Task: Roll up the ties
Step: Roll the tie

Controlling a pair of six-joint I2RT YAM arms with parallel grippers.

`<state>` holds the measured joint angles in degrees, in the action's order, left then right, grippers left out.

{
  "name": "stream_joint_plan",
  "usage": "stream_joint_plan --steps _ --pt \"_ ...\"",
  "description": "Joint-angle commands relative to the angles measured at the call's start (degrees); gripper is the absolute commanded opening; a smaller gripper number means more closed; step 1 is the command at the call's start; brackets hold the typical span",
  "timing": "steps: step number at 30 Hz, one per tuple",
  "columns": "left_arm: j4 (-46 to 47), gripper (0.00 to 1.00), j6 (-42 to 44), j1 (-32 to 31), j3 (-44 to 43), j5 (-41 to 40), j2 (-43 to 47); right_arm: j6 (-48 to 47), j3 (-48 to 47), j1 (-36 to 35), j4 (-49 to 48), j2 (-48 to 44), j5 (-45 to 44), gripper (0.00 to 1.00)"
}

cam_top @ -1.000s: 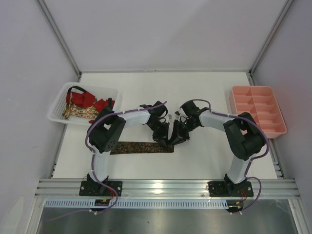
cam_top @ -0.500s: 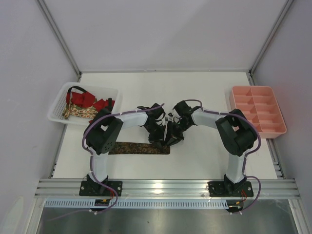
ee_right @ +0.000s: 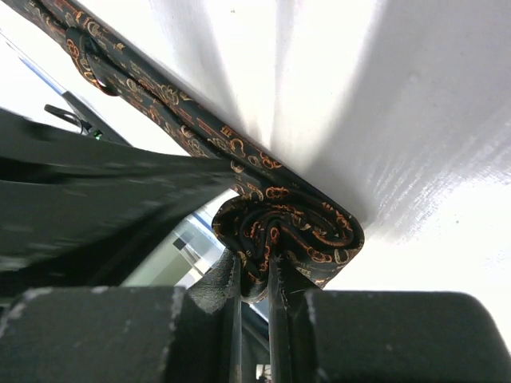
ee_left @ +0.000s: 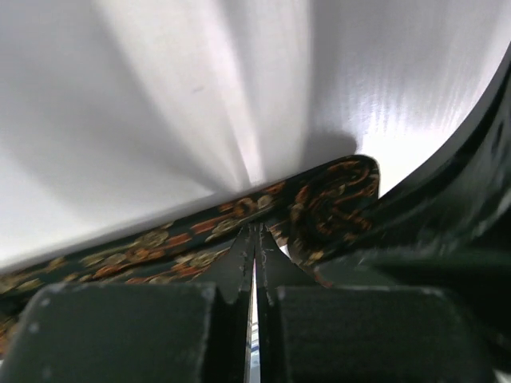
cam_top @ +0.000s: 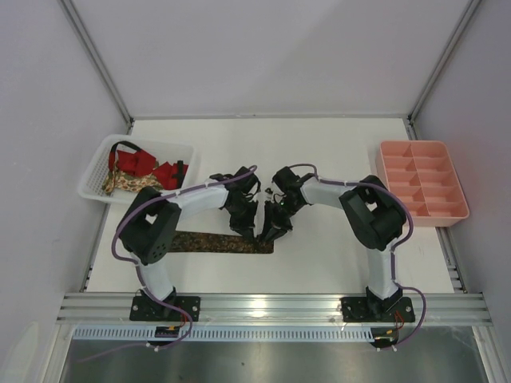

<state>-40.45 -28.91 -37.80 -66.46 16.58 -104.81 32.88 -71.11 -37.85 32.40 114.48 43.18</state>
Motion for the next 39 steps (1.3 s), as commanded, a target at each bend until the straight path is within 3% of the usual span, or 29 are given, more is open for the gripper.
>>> stream_joint_plan --steps 1,11,18,23,29,33,39 --pt "2.5 0.01 0.1 2.4 3.1 -3.5 6.0 -0.2 -2.3 -0.9 1.3 2.6 -4.6 0.0" --pt "5.2 0.01 -0.6 4.3 8.4 0.4 6.1 -0.6 -7.7 -2.3 4.5 7.1 -5.1 0.15" --pt "5.2 0.01 -0.8 4.8 8.7 -0.6 7.8 -0.5 -7.6 -2.5 1.4 5.4 -3.3 0.44" --pt "4.1 0.0 -0.7 6.7 8.8 -0.1 9.9 0.8 -5.0 -2.6 -3.7 3.6 0.8 0.49" --pt "3.5 0.01 -1.8 9.8 10.6 3.7 13.7 2.4 -1.6 -2.6 -11.6 2.6 4.8 0.49" --pt "3.6 0.0 -2.5 10.1 10.3 7.2 14.9 3.2 0.4 -2.6 -16.0 1.5 6.9 0.4" --pt "4.2 0.0 -3.3 10.1 9.6 9.8 15.3 3.2 0.9 -2.5 -17.4 1.5 7.9 0.37"
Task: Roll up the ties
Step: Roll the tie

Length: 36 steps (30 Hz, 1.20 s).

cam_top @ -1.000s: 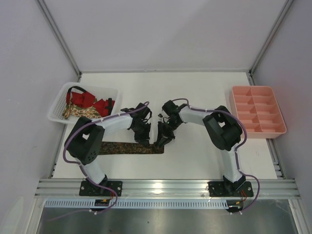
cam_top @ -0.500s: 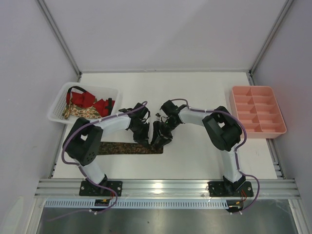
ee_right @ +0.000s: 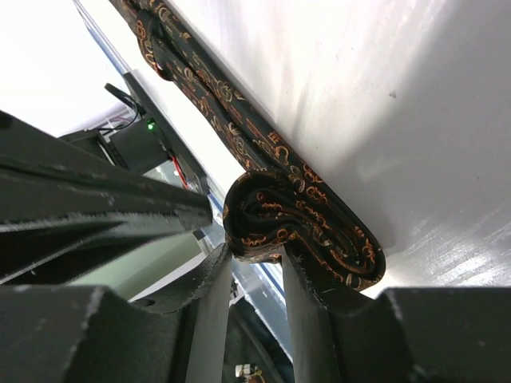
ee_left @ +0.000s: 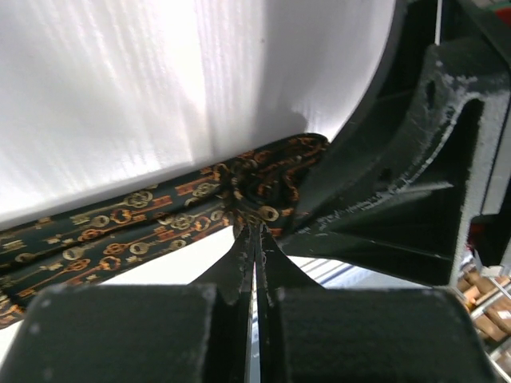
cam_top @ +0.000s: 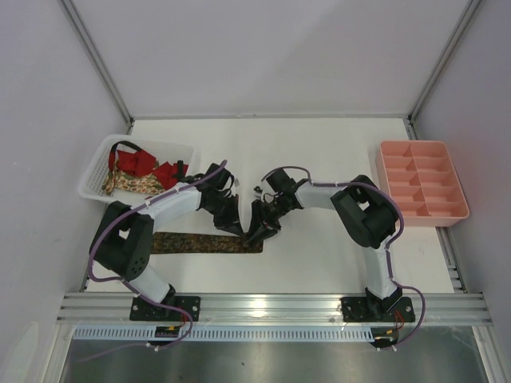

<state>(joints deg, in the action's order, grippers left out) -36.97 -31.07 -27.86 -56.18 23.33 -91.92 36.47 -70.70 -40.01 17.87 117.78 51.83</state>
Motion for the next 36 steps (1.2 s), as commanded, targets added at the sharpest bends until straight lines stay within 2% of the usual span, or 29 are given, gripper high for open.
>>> stream_joint_plan --steps 1,5,9,14,22,26,27,30,36 --pt "1.0 0.0 -1.4 0.2 -0.8 3.6 2.6 -0.5 0.3 -0.2 -2.8 -1.8 -0.6 0.37" --pt "2.1 0.01 -2.2 0.2 -0.9 6.3 2.9 -0.6 0.5 -0.2 -3.5 -2.0 -0.2 0.38" --pt "2.0 0.0 -2.8 0.2 -1.3 6.5 3.8 -1.0 0.5 -0.2 -3.6 -2.8 0.2 0.44" --pt "2.2 0.0 -3.2 0.2 -1.4 6.9 4.3 -0.8 3.0 -0.1 -6.3 -3.6 1.4 0.43" --pt "1.9 0.0 -3.3 0.2 -1.2 8.2 4.3 1.1 5.2 -0.2 -11.5 -3.3 2.4 0.26" --pt "2.7 0.01 -3.2 0.0 -0.3 9.4 3.5 0.8 3.6 -0.2 -9.6 -1.8 1.5 0.08" --pt "3.1 0.0 -3.3 0.0 0.4 9.6 3.3 0.8 3.0 -0.2 -9.3 -1.2 1.6 0.06" --pt "3.5 0.0 -2.6 -0.2 1.7 9.7 1.3 0.8 2.6 -0.3 -9.0 -0.8 1.6 0.03" --pt "5.2 0.0 -2.0 -0.2 4.6 9.1 -0.8 -0.5 1.4 -0.3 -6.4 -1.1 1.3 0.04"
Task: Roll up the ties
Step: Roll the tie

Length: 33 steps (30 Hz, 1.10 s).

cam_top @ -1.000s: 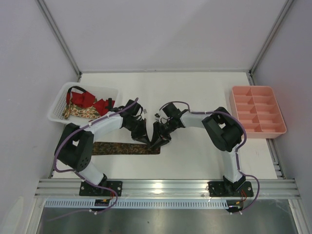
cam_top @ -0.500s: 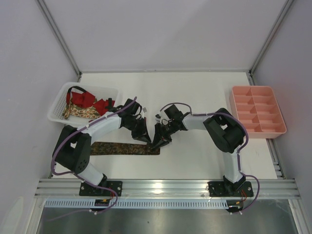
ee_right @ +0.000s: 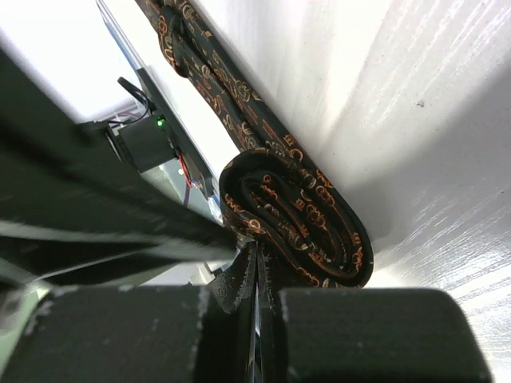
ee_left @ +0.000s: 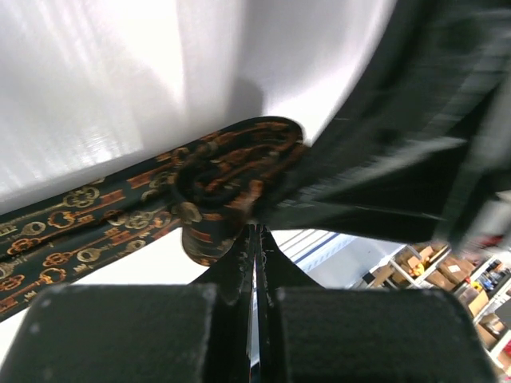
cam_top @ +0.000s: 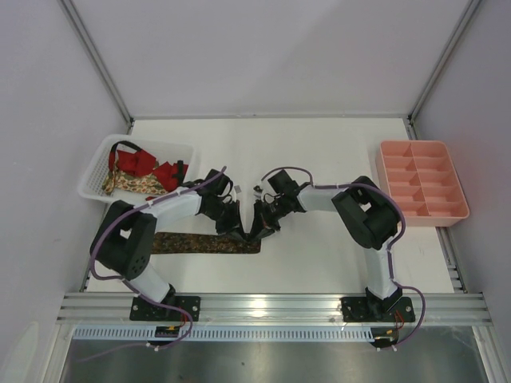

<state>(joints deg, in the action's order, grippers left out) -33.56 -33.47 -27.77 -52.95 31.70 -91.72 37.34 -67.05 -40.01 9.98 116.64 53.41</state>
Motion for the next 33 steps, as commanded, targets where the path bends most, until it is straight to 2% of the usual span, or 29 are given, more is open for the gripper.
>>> stream_joint_plan --steps 1,6,7,8,10,12,13,18,19,20,25,28,33 --pt "2.0 0.01 0.6 -0.2 1.5 0.4 -1.3 -1.6 -2.4 -0.3 1.7 0.0 -0.2 0.04" --pt "2.1 0.0 1.7 0.7 1.9 -1.4 -2.7 -6.9 -5.9 -0.4 8.5 -1.9 -4.1 0.12" --pt "2.3 0.01 1.8 0.9 1.9 -1.6 -2.9 -8.7 -6.6 -0.5 12.1 -2.6 -5.8 0.19" --pt "2.5 0.0 2.0 1.1 2.0 -1.5 -3.1 -11.6 -7.5 -0.4 13.8 -4.6 -9.7 0.38" --pt "2.9 0.0 2.2 1.6 1.9 -1.1 -3.5 -14.7 -7.4 -0.4 16.3 -6.9 -15.2 0.62" --pt "3.1 0.0 2.6 1.9 1.8 -0.5 -3.8 -19.9 -5.7 -0.6 15.5 -11.2 -19.1 0.67" --pt "3.0 0.0 2.8 1.9 1.8 -0.4 -4.1 -21.5 -4.4 -0.9 14.4 -12.8 -22.9 0.72" --pt "3.1 0.01 4.5 3.0 1.7 1.3 -4.9 -42.7 4.3 -4.5 3.1 -21.2 -26.3 0.8" --pt "2.9 0.0 4.7 3.2 1.6 1.3 -5.0 -44.5 6.5 -5.1 1.5 -21.8 -27.5 0.96" --pt "2.8 0.0 5.2 3.4 1.6 1.5 -4.9 -46.1 6.8 -5.6 0.5 -22.0 -27.3 1.0" --pt "2.5 0.01 6.3 4.7 1.4 3.0 -4.9 -55.5 0.9 -6.8 5.8 -15.0 -26.3 1.0" --pt "2.8 0.0 6.3 4.8 1.6 3.9 -4.9 -58.1 -0.2 -8.9 4.5 -13.5 -27.6 1.0" --pt "4.4 0.0 5.7 4.8 2.9 5.2 -4.3 -61.4 -4.9 -11.3 8.2 -9.6 -27.3 1.0"
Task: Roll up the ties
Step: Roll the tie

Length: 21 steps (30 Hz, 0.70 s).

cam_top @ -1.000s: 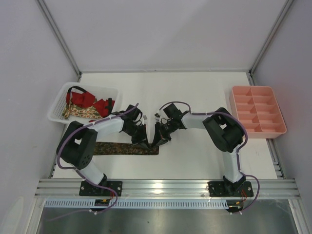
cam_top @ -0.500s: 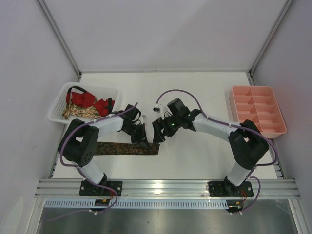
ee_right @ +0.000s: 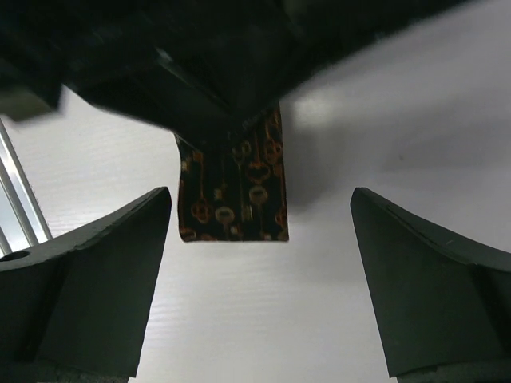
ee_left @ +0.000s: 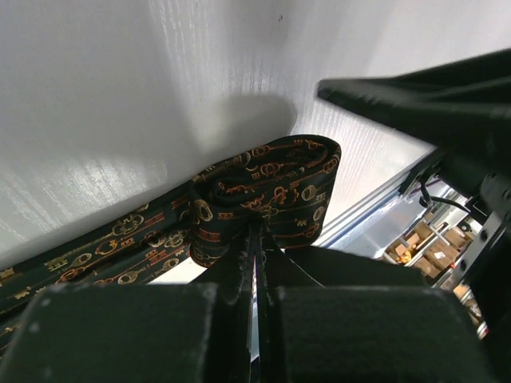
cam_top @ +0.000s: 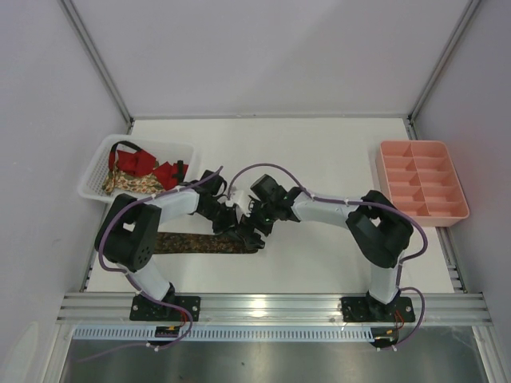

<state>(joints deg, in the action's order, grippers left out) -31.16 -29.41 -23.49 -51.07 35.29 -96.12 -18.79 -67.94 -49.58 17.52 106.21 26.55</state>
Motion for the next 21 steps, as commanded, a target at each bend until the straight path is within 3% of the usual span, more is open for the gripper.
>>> stream_joint_plan --steps 1,8,15,21 --pt "2.0 0.01 1.7 0.5 1.1 1.8 0.1 -5.2 -4.4 -2.6 0.6 1.4 -0.4 1.0" --pt "2.3 0.01 1.6 0.5 2.2 2.4 1.1 -7.3 -4.6 -8.1 1.0 3.6 -5.5 0.99" --pt "2.9 0.0 1.3 0.5 4.2 3.1 2.2 -8.7 -1.1 -12.2 -2.7 4.9 -19.0 0.92" --pt "3.6 0.0 1.0 0.5 5.3 3.5 2.7 -8.6 -1.4 -9.8 -1.4 4.9 -17.0 0.92"
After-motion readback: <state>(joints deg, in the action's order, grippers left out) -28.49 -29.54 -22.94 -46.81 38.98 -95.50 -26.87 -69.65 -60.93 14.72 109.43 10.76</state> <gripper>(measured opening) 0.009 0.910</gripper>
